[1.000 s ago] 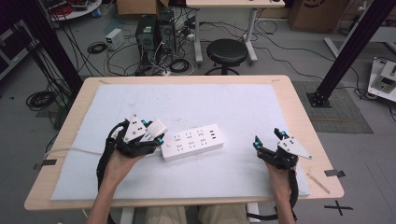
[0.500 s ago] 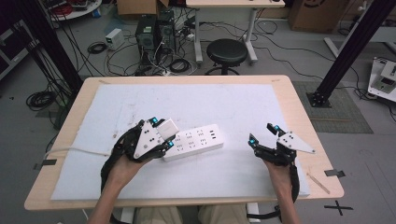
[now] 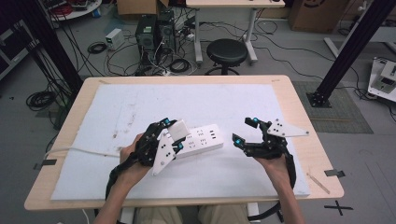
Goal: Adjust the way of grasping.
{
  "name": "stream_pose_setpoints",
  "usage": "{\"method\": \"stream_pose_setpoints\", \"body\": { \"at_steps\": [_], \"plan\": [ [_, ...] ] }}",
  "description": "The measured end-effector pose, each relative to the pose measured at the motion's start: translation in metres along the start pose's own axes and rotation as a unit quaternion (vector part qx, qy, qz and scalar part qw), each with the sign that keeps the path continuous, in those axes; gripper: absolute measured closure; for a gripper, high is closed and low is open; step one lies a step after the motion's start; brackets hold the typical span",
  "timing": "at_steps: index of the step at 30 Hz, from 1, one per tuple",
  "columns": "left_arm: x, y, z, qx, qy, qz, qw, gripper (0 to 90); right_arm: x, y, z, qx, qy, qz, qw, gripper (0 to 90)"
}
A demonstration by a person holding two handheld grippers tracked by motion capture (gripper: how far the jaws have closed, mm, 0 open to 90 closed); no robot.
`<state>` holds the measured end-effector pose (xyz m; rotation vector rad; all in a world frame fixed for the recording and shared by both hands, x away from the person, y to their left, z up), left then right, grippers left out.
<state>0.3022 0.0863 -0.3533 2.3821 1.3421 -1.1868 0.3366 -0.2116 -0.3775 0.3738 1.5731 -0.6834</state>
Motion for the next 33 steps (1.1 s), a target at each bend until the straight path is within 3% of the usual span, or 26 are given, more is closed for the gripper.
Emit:
{"method": "stream_pose_setpoints", "body": {
  "at_steps": [1,2,4,5,6,9,10,15,17,20,23,25,27,33],
  "plan": [
    [0.000,0.000,0.002,-0.003,0.007,0.002,1.0000,42.4,0.000,0.000,0.000,0.000,0.000,0.000,1.0000,20.7],
    [-0.001,0.001,0.003,-0.007,0.019,0.008,0.9998,42.4,-0.004,0.001,-0.003,-0.028,0.008,0.004,0.9996,20.7],
    [-0.001,0.001,0.004,-0.009,0.026,0.010,0.9996,42.4,-0.004,0.001,-0.003,-0.028,0.008,0.004,0.9996,20.7],
    [-0.001,0.001,0.006,-0.016,0.041,0.017,0.9989,42.4,-0.009,0.003,-0.010,-0.064,0.018,0.001,0.9978,20.7],
    [-0.002,0.001,0.008,-0.019,0.046,0.026,0.9984,42.4,-0.011,0.004,-0.012,-0.073,0.019,-0.001,0.9971,20.7],
    [-0.002,0.001,0.008,-0.019,0.046,0.026,0.9984,42.3,-0.012,0.005,-0.013,-0.079,0.019,0.000,0.9967,20.6],
    [-0.004,0.002,0.013,-0.032,0.071,0.038,0.9963,42.4,-0.018,0.010,-0.018,-0.107,0.023,-0.004,0.9940,20.6],
    [-0.007,0.003,0.018,-0.036,0.099,0.047,0.9934,42.4,-0.023,0.016,-0.020,-0.126,0.024,0.001,0.9917,20.7],
    [-0.007,0.003,0.018,-0.036,0.099,0.047,0.9934,42.4,-0.024,0.017,-0.020,-0.130,0.027,-0.002,0.9912,20.7],
    [-0.008,0.006,0.022,-0.037,0.118,0.058,0.9906,42.4,-0.025,0.023,-0.023,-0.147,0.028,-0.007,0.9886,20.7],
    [-0.008,0.007,0.024,-0.034,0.119,0.061,0.9904,42.4,-0.025,0.027,-0.025,-0.156,0.027,-0.010,0.9873,20.7],
    [-0.009,0.008,0.026,-0.031,0.119,0.065,0.9903,42.4,-0.026,0.031,-0.028,-0.172,0.031,-0.014,0.9846,20.7],
    [-0.010,0.008,0.026,-0.030,0.119,0.064,0.9903,42.4,-0.026,0.031,-0.028,-0.172,0.031,-0.014,0.9846,20.7],
    [-0.013,0.011,0.030,-0.029,0.130,0.071,0.9885,42.4,-0.028,0.041,-0.034,-0.194,0.042,-0.016,0.9799,20.7]
  ]
}}
Point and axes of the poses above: each handheld gripper's, and its own axes: y roughly forward along the jaws, x roughly out of its underside, z roughly to its right, the point moved 4 cm from there along y, roughly forward along the jaws, and after that the axes turned 3 degrees about -y, right-handed, at the moved point
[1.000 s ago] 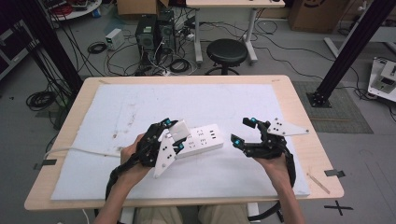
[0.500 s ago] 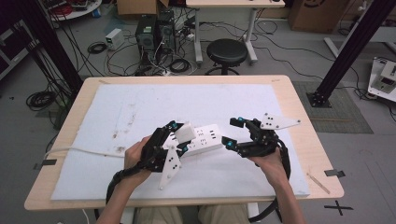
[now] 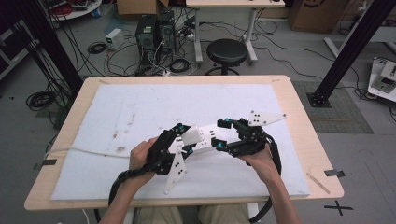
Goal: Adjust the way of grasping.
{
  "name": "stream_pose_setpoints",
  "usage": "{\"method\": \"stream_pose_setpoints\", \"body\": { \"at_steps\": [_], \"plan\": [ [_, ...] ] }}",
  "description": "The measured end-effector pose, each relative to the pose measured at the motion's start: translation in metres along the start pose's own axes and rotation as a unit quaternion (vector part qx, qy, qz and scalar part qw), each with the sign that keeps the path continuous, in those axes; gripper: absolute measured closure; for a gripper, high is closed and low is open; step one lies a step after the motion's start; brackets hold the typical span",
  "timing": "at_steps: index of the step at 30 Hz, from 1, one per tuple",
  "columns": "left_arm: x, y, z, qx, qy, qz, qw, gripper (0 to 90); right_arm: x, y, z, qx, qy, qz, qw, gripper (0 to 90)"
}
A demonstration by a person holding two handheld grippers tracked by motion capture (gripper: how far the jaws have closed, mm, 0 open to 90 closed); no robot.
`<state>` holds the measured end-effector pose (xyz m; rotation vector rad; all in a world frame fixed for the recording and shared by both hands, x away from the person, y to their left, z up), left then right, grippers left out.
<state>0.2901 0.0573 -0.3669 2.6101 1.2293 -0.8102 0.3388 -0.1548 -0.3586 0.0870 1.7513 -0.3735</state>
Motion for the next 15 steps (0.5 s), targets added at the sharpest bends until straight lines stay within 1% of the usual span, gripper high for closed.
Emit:
{"method": "stream_pose_setpoints", "body": {
  "at_steps": [3,4,5,6,7,11,13,15],
  "plan": [
    [-0.001,0.002,0.002,0.001,0.003,0.003,1.0000,42.4,0.000,0.001,0.000,-0.002,0.002,-0.001,1.0000,20.7],
    [-0.001,0.002,0.002,0.001,0.003,0.003,1.0000,42.4,0.000,0.005,0.000,-0.007,0.000,-0.001,1.0000,20.7],
    [-0.002,0.003,0.003,0.001,0.008,0.005,1.0000,42.4,0.000,0.005,0.000,-0.007,0.000,-0.001,1.0000,20.7],
    [-0.002,0.004,0.004,0.000,0.012,0.005,0.9999,42.4,0.000,0.010,-0.002,-0.015,0.004,-0.007,0.9999,20.7],
    [-0.002,0.004,0.004,-0.001,0.012,0.007,0.9999,42.4,0.000,0.011,-0.002,-0.016,0.005,-0.009,0.9998,20.7],
    [-0.005,0.005,0.005,-0.005,0.020,0.011,0.9997,42.4,0.000,0.015,-0.002,-0.020,0.007,-0.006,0.9998,20.7],
    [-0.005,0.005,0.005,-0.005,0.020,0.011,0.9997,42.4,0.000,0.016,-0.002,-0.023,0.007,-0.004,0.9997,20.7],
    [-0.007,0.006,0.007,-0.009,0.016,0.017,0.9997,42.4,0.000,0.018,-0.003,-0.028,0.011,0.004,0.9996,20.7]
  ]
}}
Point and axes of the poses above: each handheld gripper's, and its own axes: y roughly forward along the jaws, x roughly out of its underside, z roughly to its right, the point moved 4 cm from there along y, roughly forward along the jaws, and after that the axes turned 3 degrees about -y, right-handed, at the moved point
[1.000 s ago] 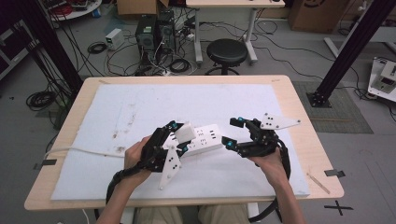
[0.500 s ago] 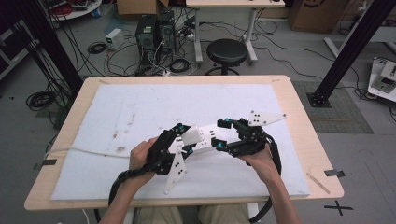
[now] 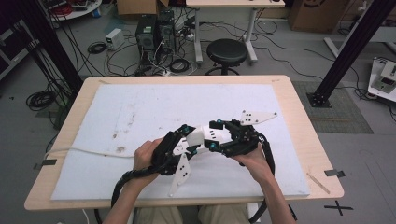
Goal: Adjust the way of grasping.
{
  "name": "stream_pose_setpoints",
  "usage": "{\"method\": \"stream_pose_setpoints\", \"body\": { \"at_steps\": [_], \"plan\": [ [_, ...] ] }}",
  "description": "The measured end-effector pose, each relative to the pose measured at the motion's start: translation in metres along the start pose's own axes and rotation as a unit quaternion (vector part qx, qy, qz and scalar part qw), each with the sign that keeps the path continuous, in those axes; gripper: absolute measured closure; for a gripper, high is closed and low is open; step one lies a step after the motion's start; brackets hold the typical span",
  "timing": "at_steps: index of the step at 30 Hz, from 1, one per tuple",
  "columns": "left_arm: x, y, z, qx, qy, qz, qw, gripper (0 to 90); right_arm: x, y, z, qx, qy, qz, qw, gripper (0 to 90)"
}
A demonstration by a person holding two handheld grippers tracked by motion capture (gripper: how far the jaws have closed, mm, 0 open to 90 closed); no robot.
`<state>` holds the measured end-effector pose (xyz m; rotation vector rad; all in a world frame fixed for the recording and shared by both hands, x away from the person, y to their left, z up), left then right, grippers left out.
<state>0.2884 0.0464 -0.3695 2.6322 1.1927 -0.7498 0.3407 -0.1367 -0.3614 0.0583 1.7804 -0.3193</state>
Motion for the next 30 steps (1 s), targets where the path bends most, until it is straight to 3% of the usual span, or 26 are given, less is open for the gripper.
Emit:
{"method": "stream_pose_setpoints", "body": {
  "at_steps": [13,30],
  "plan": [
    [-0.007,0.007,0.004,-0.015,-0.016,0.017,0.9996,42.4,0.002,0.010,-0.002,-0.020,0.023,0.024,0.9993,23.4],
    [-0.012,0.009,0.006,-0.012,-0.017,0.025,0.9995,42.4,0.003,0.013,-0.002,-0.037,0.015,0.022,0.9989,33.8]
  ]
}}
Point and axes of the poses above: each handheld gripper's, and its own axes: y roughly forward along the jaws, x roughly out of its underside, z roughly to its right, the point moved 4 cm from there along y, roughly forward along the jaws, and after that the axes turned 3 degrees about -y, right-handed, at the moved point
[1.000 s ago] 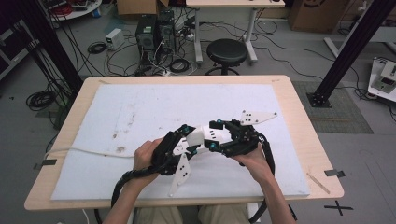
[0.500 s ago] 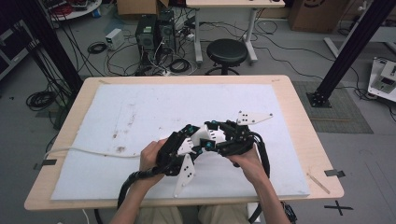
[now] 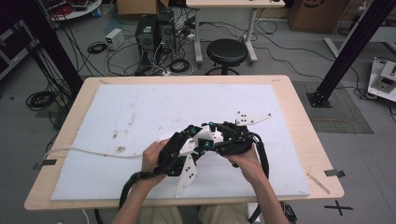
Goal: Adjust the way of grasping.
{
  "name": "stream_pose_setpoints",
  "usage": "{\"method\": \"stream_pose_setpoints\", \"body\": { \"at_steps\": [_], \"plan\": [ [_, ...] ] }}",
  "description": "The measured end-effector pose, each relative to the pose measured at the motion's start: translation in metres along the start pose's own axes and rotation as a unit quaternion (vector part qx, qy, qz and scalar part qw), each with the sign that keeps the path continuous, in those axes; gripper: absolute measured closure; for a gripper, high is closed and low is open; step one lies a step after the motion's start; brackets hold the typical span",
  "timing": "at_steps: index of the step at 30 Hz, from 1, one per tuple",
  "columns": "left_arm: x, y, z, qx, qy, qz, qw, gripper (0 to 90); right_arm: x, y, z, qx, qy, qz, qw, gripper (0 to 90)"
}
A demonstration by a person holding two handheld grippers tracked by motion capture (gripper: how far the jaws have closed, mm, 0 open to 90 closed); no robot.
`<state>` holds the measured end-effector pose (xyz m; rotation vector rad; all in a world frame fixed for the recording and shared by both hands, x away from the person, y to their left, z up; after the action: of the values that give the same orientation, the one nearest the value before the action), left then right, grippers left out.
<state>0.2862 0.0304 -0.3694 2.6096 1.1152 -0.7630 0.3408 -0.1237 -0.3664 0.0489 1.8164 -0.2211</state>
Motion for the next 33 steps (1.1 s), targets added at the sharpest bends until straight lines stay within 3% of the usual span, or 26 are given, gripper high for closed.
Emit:
{"method": "stream_pose_setpoints", "body": {
  "at_steps": [13,18,33],
  "plan": [
    [-0.0010,0.0007,0.0008,0.000,-0.002,0.002,1.0000,42.4,0.0004,0.0011,-0.0011,-0.006,-0.002,-0.002,1.0000,37.3],
    [-0.0010,0.0009,0.0014,0.002,-0.003,0.002,1.0000,42.4,-0.0003,0.0003,-0.0028,-0.010,-0.006,0.001,0.9999,43.8],
    [-0.0015,0.0001,0.0012,-0.001,-0.002,0.005,1.0000,42.4,-0.0008,-0.0003,-0.0042,-0.020,-0.005,0.008,0.9997,50.4]
  ]
}}
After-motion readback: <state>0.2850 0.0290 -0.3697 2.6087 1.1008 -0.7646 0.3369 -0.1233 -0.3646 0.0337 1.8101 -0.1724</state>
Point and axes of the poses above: each handheld gripper's, and its own axes: y roughly forward along the jaws, x roughly out of its underside, z roughly to its right, the point moved 4 cm from there along y, roughly forward along the jaws, and after that the axes turned 3 degrees about -y, right-handed, at the moved point
